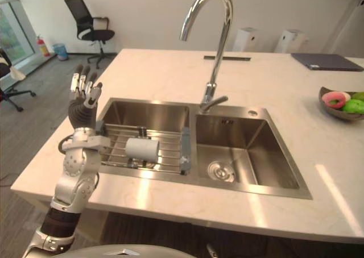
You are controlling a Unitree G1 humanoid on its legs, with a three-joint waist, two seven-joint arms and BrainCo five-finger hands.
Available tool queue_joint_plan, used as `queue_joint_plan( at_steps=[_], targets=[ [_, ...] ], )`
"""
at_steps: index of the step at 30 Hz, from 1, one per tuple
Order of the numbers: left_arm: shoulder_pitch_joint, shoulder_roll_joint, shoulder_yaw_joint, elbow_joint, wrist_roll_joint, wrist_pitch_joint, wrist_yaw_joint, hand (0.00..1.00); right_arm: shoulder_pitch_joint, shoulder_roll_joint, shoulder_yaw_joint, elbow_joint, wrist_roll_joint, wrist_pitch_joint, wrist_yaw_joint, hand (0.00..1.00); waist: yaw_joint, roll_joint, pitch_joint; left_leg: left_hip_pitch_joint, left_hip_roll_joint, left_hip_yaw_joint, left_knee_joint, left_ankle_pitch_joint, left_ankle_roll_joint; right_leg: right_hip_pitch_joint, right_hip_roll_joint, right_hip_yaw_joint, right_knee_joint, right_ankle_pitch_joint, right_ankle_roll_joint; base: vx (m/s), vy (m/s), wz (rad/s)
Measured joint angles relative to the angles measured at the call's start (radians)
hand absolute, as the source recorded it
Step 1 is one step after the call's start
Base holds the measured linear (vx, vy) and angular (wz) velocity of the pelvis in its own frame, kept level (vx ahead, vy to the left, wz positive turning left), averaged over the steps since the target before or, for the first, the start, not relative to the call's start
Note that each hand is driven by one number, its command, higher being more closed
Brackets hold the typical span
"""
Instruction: Walk over to the sink, pick up the cup, carry it to the dishwasher, place the cup inside the dishwasher, then close the dishwasher door
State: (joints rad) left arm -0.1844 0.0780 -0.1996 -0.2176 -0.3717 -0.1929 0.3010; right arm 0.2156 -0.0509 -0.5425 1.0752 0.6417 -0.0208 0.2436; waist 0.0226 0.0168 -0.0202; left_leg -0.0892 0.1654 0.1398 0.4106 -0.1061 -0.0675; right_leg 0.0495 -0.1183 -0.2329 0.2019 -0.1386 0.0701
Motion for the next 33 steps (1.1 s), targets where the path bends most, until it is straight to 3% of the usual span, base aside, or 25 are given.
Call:
queue_joint_plan(
  at_steps=[2,7,15,19,22,27,33],
  targets=[
    [-0.047,0.000,-0.030,0.001,0.001,0.005,-0.027,0.00,-0.015,0.000,-0.042,0.000,-0.001,0.006,0.001,0.00,-0.010,0.002,0.000,0.045,-0.027,0.000,-0.176,0.025,-0.016,-0.038,-0.016,-0.030,0.006,-0.003,0.008,0.02,0.067,0.42],
    [-0.071,0.016,-0.057,0.004,0.004,0.088,-0.049,0.00,-0.039,0.016,-0.051,0.001,0.001,0.071,0.004,0.00,-0.003,-0.012,0.022,0.095,-0.053,0.004,-0.313,0.081,-0.015,-0.047,-0.030,-0.036,-0.015,0.002,0.013,-0.07,0.038,0.12],
    [-0.047,0.064,-0.097,0.152,0.170,0.179,-0.113,0.00,-0.038,0.025,-0.009,-0.021,-0.011,0.083,-0.016,0.00,-0.008,-0.007,0.019,0.144,-0.053,0.091,-0.421,0.102,-0.010,-0.041,-0.006,0.018,-0.135,0.099,0.026,-0.05,0.041,-0.27],
    [-0.004,0.112,-0.154,0.247,0.344,0.231,-0.155,0.00,-0.027,0.023,0.017,-0.041,-0.019,0.092,-0.017,0.00,-0.022,-0.006,0.019,0.154,-0.052,0.108,-0.435,0.102,-0.011,-0.010,0.006,0.026,-0.210,0.147,0.033,0.02,0.009,-0.14],
    [0.004,0.117,-0.173,0.277,0.399,0.233,-0.149,0.00,-0.027,0.017,0.027,-0.044,-0.019,0.089,-0.012,0.00,-0.022,-0.004,0.019,0.170,-0.052,0.109,-0.458,0.106,-0.016,0.004,0.012,0.025,-0.230,0.153,0.033,0.04,-0.005,-0.02],
    [0.007,0.168,-0.174,0.330,0.500,0.225,-0.054,0.00,-0.032,-0.004,0.026,-0.078,0.032,0.095,-0.004,0.00,-0.024,-0.005,0.019,0.187,-0.049,0.114,-0.477,0.108,-0.021,0.022,0.020,0.026,-0.254,0.159,0.031,0.06,-0.003,-0.02],
    [0.007,0.213,-0.176,0.391,0.703,0.175,0.049,0.00,-0.049,-0.018,0.024,-0.077,0.069,0.135,0.020,0.00,-0.025,-0.013,0.022,0.209,-0.049,0.152,-0.486,0.102,-0.025,0.026,0.021,0.053,-0.259,0.159,0.032,0.01,0.004,-0.14]
  ],
)
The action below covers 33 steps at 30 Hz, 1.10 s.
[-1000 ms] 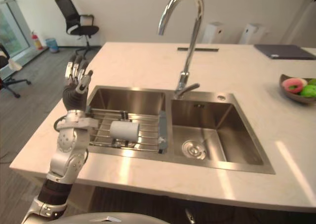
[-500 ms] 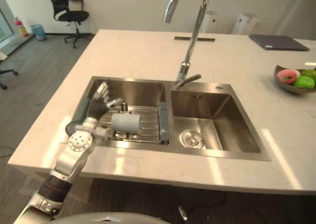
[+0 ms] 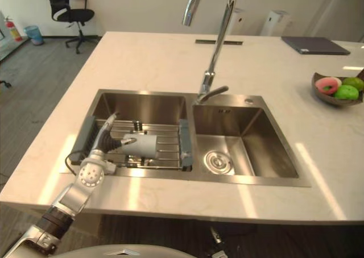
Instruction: Walk over to the sink, pick up the cup, carry it to the dishwasher, place the cup inside the dishwasher, then close the dishwasher door
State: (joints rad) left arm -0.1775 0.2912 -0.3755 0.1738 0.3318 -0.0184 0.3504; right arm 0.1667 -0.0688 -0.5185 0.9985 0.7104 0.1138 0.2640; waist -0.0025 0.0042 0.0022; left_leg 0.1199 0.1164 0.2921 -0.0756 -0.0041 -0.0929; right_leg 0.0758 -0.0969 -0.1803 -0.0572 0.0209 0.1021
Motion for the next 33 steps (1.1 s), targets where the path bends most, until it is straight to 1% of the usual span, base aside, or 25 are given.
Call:
queue_joint_plan(
  at_steps=[1,2,3,5,7,10,13,16,19,20,22,24,25,27,28,29,30,31,33],
  targets=[
    [0.000,0.011,-0.005,0.004,0.051,-0.019,0.014,0.00,0.001,0.000,-0.001,0.001,0.004,0.007,0.005,0.00,-0.001,0.000,0.000,0.003,0.000,0.009,0.000,-0.002,0.001,0.000,0.000,0.007,0.000,0.002,0.000,-0.02,-0.006,-0.15],
    [-0.002,0.022,-0.018,0.005,0.102,-0.037,0.017,0.00,0.004,0.000,-0.004,0.001,0.036,0.016,0.008,0.00,-0.007,-0.001,0.000,0.004,0.000,0.011,0.000,-0.004,0.001,-0.001,-0.001,0.009,0.000,0.002,0.001,-0.03,-0.008,-0.11],
    [-0.004,0.029,-0.029,0.006,0.126,-0.044,0.017,0.00,0.006,0.000,-0.004,0.001,0.050,0.020,0.008,0.00,-0.009,-0.001,0.000,0.005,-0.001,0.011,0.000,-0.004,0.002,-0.001,-0.001,0.009,0.000,0.002,0.001,-0.04,-0.011,-0.03],
    [-0.014,0.049,-0.085,0.027,0.193,-0.063,0.016,0.00,0.009,0.000,-0.004,0.003,0.072,0.025,0.010,0.00,-0.014,-0.004,-0.002,0.006,-0.001,0.016,0.000,-0.004,0.002,-0.003,-0.001,0.011,-0.003,0.005,0.001,-0.04,-0.014,-0.04],
    [-0.018,0.049,-0.110,0.052,0.219,-0.064,0.016,0.00,0.009,0.000,-0.004,0.003,0.071,0.021,0.010,0.00,-0.016,-0.004,-0.002,0.006,0.000,0.024,0.000,-0.004,0.002,-0.004,0.000,0.018,-0.009,0.010,0.001,-0.04,-0.021,-0.10],
    [-0.031,0.055,-0.121,0.081,0.222,-0.067,0.019,0.00,0.007,0.000,-0.003,0.003,0.071,0.017,0.009,0.00,-0.015,-0.003,-0.003,0.009,0.000,0.043,0.000,-0.006,0.001,-0.004,0.002,0.036,-0.022,0.023,0.000,-0.03,-0.021,-0.19],
    [-0.044,0.071,-0.148,0.095,0.222,-0.076,0.023,0.00,0.009,-0.001,-0.001,0.003,0.072,0.017,0.008,0.00,-0.019,-0.004,-0.002,0.017,0.000,0.046,-0.001,-0.007,0.001,0.000,0.002,0.038,-0.022,0.023,0.000,-0.04,-0.025,-0.04],
    [-0.066,0.081,-0.179,0.111,0.242,-0.068,0.032,0.00,0.009,-0.001,0.005,0.005,0.073,0.017,0.008,0.00,-0.019,-0.004,-0.003,0.020,-0.001,0.049,-0.001,-0.008,0.001,0.001,0.001,0.041,-0.022,0.024,0.001,-0.04,-0.023,-0.02],
    [-0.067,0.081,-0.188,0.112,0.245,-0.040,0.056,0.00,0.008,-0.002,0.006,0.008,0.078,0.018,0.008,0.00,-0.021,-0.005,-0.006,0.021,-0.002,0.050,-0.001,-0.008,0.001,0.001,0.001,0.042,-0.022,0.024,0.002,-0.03,-0.016,-0.01],
    [-0.069,0.081,-0.192,0.112,0.263,-0.032,0.063,0.00,0.009,-0.002,0.006,0.010,0.079,0.019,0.009,0.00,-0.022,-0.005,-0.007,0.021,-0.002,0.050,-0.001,-0.008,0.001,0.001,0.001,0.042,-0.022,0.024,0.002,0.00,0.000,0.00],
    [-0.074,0.081,-0.199,0.117,0.287,-0.032,0.063,0.00,0.009,-0.004,0.010,0.011,0.081,0.020,0.010,0.00,-0.021,-0.006,-0.007,0.021,-0.002,0.051,-0.001,-0.008,0.001,0.001,0.001,0.042,-0.022,0.025,0.002,0.00,0.000,0.00],
    [-0.079,0.081,-0.205,0.125,0.314,-0.032,0.061,0.00,0.009,-0.012,0.040,0.017,0.087,0.021,0.011,0.00,-0.022,-0.008,-0.009,0.022,-0.002,0.052,-0.001,-0.008,0.001,0.000,0.000,0.044,-0.022,0.025,0.002,-0.03,-0.023,-0.02],
    [-0.089,0.081,-0.217,0.139,0.332,-0.032,0.052,0.00,0.008,-0.019,0.046,0.035,0.088,0.022,0.012,0.00,-0.021,-0.009,-0.012,0.022,-0.002,0.054,-0.002,-0.008,0.001,0.000,0.000,0.045,-0.022,0.025,0.002,-0.03,-0.022,-0.04],
    [-0.104,0.081,-0.227,0.162,0.356,-0.029,0.011,0.00,0.006,-0.022,0.046,0.042,0.090,0.024,0.012,0.00,-0.021,-0.009,-0.019,0.024,-0.002,0.059,-0.006,-0.008,0.001,-0.002,0.001,0.050,-0.022,0.026,0.002,-0.04,-0.022,-0.08],
    [-0.118,0.081,-0.232,0.177,0.361,-0.019,-0.011,0.00,0.007,-0.022,0.046,0.042,0.090,0.027,0.012,0.00,-0.022,-0.007,-0.021,0.027,-0.002,0.065,-0.007,-0.008,0.001,-0.002,0.001,0.056,-0.023,0.027,0.002,-0.05,-0.024,-0.11],
    [-0.133,0.082,-0.237,0.196,0.362,0.005,-0.052,0.00,0.006,-0.022,0.047,0.042,0.093,0.031,0.012,0.00,-0.023,-0.006,-0.022,0.030,-0.003,0.067,-0.008,-0.009,0.002,-0.001,0.001,0.059,-0.023,0.027,0.002,-0.06,-0.029,-0.09],
    [-0.140,0.082,-0.237,0.201,0.362,0.021,-0.075,0.00,0.006,-0.023,0.047,0.042,0.099,0.036,0.011,0.00,-0.025,-0.005,-0.023,0.031,-0.003,0.067,-0.008,-0.009,0.001,-0.001,0.001,0.059,-0.023,0.027,0.002,-0.05,-0.024,-0.05],
    [-0.156,0.082,-0.239,0.210,0.360,0.053,-0.128,0.00,0.004,-0.023,0.052,0.042,0.110,0.042,0.011,0.00,-0.027,-0.005,-0.023,0.032,-0.003,0.069,-0.008,-0.009,0.001,-0.001,0.001,0.060,-0.023,0.027,0.003,-0.04,-0.025,-0.03],
    [-0.172,0.082,-0.239,0.215,0.358,0.103,-0.206,0.00,0.009,-0.028,0.082,0.042,0.114,0.047,0.009,0.00,-0.032,-0.006,-0.023,0.032,-0.003,0.069,-0.008,-0.009,0.001,-0.001,0.001,0.060,-0.023,0.027,0.003,-0.04,-0.027,-0.02]
  ],
)
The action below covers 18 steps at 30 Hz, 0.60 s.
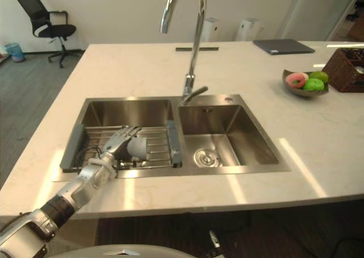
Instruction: Walk over to the sink, pick up the cup, carry it to the dishwasher, place the cup inside the dishwasher, then close the dishwasher door
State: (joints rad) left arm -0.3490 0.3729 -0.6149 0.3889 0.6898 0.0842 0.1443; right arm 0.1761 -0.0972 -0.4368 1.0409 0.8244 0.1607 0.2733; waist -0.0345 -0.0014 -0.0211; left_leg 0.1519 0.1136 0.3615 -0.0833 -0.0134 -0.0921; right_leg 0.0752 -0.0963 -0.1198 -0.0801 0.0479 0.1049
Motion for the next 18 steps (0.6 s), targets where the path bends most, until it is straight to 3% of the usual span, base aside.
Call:
queue_joint_plan(
  at_steps=[3,7,11,18],
  targets=[
    [-0.028,0.000,-0.008,0.023,0.000,0.051,-0.095,0.00,0.000,-0.002,0.003,0.002,0.015,0.015,-0.004,0.00,-0.002,0.002,-0.001,0.003,0.000,0.004,0.000,-0.002,-0.001,0.000,0.000,0.004,0.000,0.000,0.000,-0.02,-0.014,-0.03],
    [-0.052,0.000,-0.017,0.050,-0.008,0.091,-0.166,0.00,-0.001,0.001,0.015,0.007,0.014,0.017,-0.030,0.00,-0.007,0.004,-0.003,0.008,-0.001,0.012,0.000,-0.005,-0.002,0.000,0.001,0.014,0.000,0.000,0.001,-0.02,-0.020,-0.08],
    [-0.067,0.001,-0.012,0.112,-0.005,0.150,-0.215,0.00,-0.004,0.009,0.095,0.004,0.014,-0.029,-0.077,0.00,-0.032,0.006,-0.002,0.011,-0.001,0.023,0.000,-0.010,-0.004,-0.006,0.010,0.034,0.001,0.000,0.001,-0.03,-0.032,-0.12],
    [-0.062,0.000,0.007,0.124,0.000,0.099,-0.210,0.00,0.019,0.009,0.163,0.009,0.015,-0.074,-0.148,0.00,-0.033,0.008,0.000,0.016,-0.001,0.025,0.000,-0.017,-0.009,-0.007,0.016,0.045,0.000,-0.001,0.000,-0.01,-0.017,-0.04]
  ],
)
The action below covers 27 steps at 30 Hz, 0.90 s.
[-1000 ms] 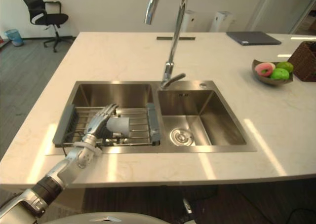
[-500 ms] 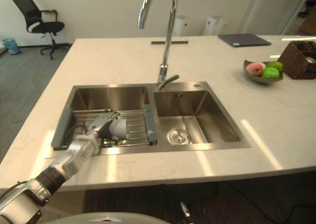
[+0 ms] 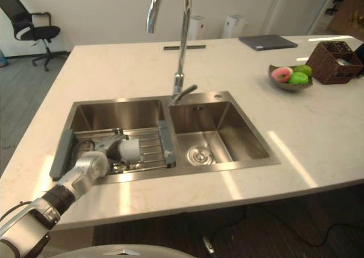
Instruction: Walk over to the sink, pick up the cup, carry it to the dishwasher, place the cup inside the dishwasher, then close the dishwasher door
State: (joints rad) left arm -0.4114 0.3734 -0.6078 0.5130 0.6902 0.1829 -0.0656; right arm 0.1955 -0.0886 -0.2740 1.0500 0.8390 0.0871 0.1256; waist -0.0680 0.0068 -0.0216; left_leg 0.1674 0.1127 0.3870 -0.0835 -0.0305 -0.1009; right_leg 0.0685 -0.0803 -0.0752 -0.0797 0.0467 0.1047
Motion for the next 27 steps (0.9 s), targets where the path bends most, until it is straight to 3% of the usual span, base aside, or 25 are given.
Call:
queue_joint_plan(
  at_steps=[1,2,11,14,18,21,24,26,27],
  targets=[
    [0.001,0.000,0.000,0.000,0.000,-0.011,0.000,0.00,0.003,-0.001,0.016,0.002,0.000,-0.006,-0.003,0.00,-0.003,0.000,0.001,0.001,0.000,0.002,0.000,-0.001,0.000,0.000,0.000,0.003,0.000,0.000,0.000,-0.03,-0.031,-0.05],
    [0.001,0.000,0.000,0.004,0.000,-0.017,0.000,1.00,0.002,-0.004,0.039,0.009,-0.001,-0.016,-0.003,0.00,-0.008,0.000,0.001,0.003,0.000,0.003,0.000,-0.002,0.000,0.000,0.000,0.004,0.000,0.000,0.000,-0.03,-0.039,-0.04],
    [0.001,0.007,-0.002,0.011,-0.041,-0.067,0.008,1.00,0.003,-0.024,0.114,0.028,-0.001,-0.040,-0.003,0.00,-0.025,0.009,0.009,0.005,0.000,0.004,0.000,-0.003,-0.001,0.000,0.001,0.007,0.000,0.000,0.000,-0.04,-0.039,-0.01],
    [0.001,0.022,-0.005,0.045,-0.145,-0.132,0.096,1.00,0.001,-0.028,0.117,0.028,-0.001,-0.042,0.000,0.00,-0.035,0.009,0.020,0.004,-0.001,0.005,0.005,-0.005,0.000,-0.001,0.001,0.008,0.000,-0.001,0.001,-0.02,-0.038,-0.01],
    [0.029,0.048,0.015,0.019,-0.320,-0.215,0.251,1.00,-0.002,-0.048,0.152,0.027,-0.021,-0.045,0.013,0.00,-0.045,0.029,0.040,0.002,-0.002,0.005,0.006,-0.008,0.001,-0.003,0.000,0.008,0.000,-0.003,0.002,0.00,-0.017,0.00],
    [0.136,0.040,0.124,-0.099,-0.485,-0.280,0.374,1.00,-0.006,-0.048,0.153,0.025,-0.045,-0.047,0.036,0.00,-0.042,0.037,0.046,-0.013,-0.001,-0.005,0.006,-0.009,0.001,-0.011,0.002,0.001,0.000,-0.005,0.002,0.01,-0.023,0.05],
    [0.217,0.036,0.269,-0.205,-0.629,-0.356,0.475,1.00,-0.005,-0.038,0.154,0.004,-0.081,-0.035,0.045,0.00,-0.031,0.011,0.061,-0.029,0.000,-0.032,0.006,-0.006,0.003,-0.009,0.000,-0.031,0.001,-0.006,0.000,-0.02,-0.036,0.23],
    [0.246,0.034,0.427,-0.314,-0.768,-0.438,0.541,1.00,0.010,-0.036,0.153,-0.022,-0.117,-0.016,0.043,0.00,0.008,0.002,0.059,-0.029,0.000,-0.045,0.009,-0.006,0.004,-0.007,-0.003,-0.063,0.014,-0.008,-0.002,0.00,-0.025,0.22],
    [0.248,0.033,0.466,-0.345,-0.805,-0.463,0.552,1.00,0.012,-0.037,0.153,-0.024,-0.131,-0.012,0.041,0.00,0.014,0.001,0.060,-0.031,0.000,-0.056,0.015,-0.008,0.006,-0.003,-0.006,-0.077,0.021,-0.012,-0.004,0.00,-0.012,0.40]
  ],
)
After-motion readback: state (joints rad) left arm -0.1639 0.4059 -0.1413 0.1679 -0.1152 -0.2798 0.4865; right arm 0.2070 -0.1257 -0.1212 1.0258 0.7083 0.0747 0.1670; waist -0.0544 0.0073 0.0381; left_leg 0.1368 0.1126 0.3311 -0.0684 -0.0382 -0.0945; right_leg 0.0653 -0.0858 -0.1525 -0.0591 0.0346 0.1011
